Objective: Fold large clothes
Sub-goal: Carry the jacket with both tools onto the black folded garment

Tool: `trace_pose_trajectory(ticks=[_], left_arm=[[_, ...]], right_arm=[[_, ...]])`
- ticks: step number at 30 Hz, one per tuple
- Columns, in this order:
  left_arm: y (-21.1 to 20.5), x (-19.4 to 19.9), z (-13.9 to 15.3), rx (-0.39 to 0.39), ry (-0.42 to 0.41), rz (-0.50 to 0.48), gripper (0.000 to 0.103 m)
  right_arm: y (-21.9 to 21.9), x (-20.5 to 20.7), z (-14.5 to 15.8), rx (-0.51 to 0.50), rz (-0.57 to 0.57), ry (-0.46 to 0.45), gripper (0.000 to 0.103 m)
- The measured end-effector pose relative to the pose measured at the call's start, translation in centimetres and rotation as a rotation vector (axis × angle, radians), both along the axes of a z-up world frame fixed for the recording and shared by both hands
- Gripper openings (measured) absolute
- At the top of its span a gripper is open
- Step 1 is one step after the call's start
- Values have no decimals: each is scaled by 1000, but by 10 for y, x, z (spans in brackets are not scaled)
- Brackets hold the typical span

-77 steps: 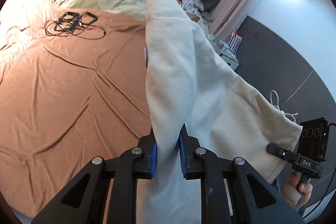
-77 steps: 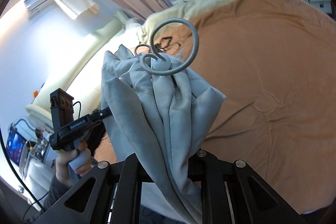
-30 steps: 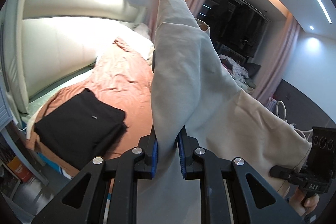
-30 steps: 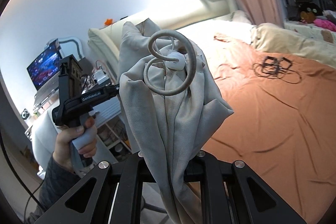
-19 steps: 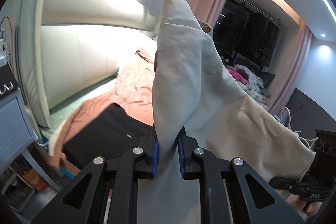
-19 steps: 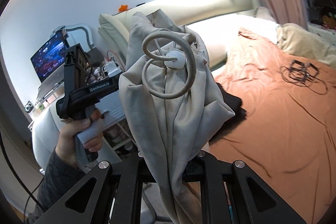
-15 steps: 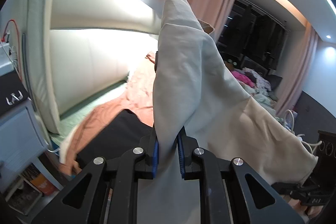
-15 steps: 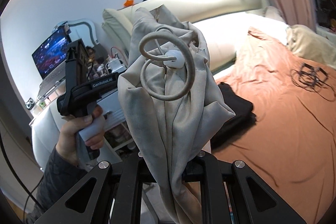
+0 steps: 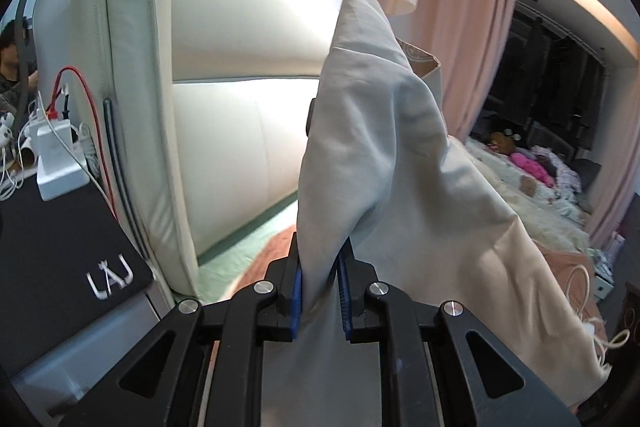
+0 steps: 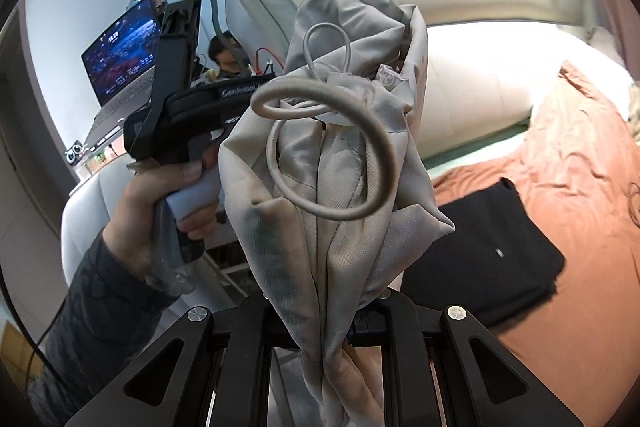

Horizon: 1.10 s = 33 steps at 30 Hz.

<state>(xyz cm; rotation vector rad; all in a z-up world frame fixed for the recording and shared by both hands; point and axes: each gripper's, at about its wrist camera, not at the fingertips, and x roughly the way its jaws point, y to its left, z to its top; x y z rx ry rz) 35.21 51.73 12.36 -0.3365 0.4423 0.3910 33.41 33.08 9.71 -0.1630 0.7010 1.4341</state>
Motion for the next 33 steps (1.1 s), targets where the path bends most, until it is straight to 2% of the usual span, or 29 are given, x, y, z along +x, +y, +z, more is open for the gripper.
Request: trace_pose_trajectory(ticks=[8, 11, 15, 20, 23, 26, 29, 33], left_arm=[[17, 64, -19, 20, 58, 27, 16], [22, 96, -36, 9, 89, 29, 16], [23, 140, -57, 40, 156, 15, 16], [28, 176, -79, 14, 181, 24, 16], [28, 189, -96, 18, 208, 40, 18], [23, 190, -112, 13, 200, 68, 26], [16, 184, -128, 11, 224, 78, 26], [11, 155, -156, -22, 267, 96, 26]], right_arm=[[42, 48, -27, -2, 8, 66, 14], [51, 78, -44, 0, -19, 108, 13], [56, 122, -68, -2, -65, 163, 13], [59, 161, -93, -29, -126, 176, 13], [60, 187, -109, -30, -150, 215, 13], [61, 206, -131, -41, -176, 235, 13], [62, 231, -167, -64, -212, 279, 13], [59, 259, -227, -142, -306, 353, 13]])
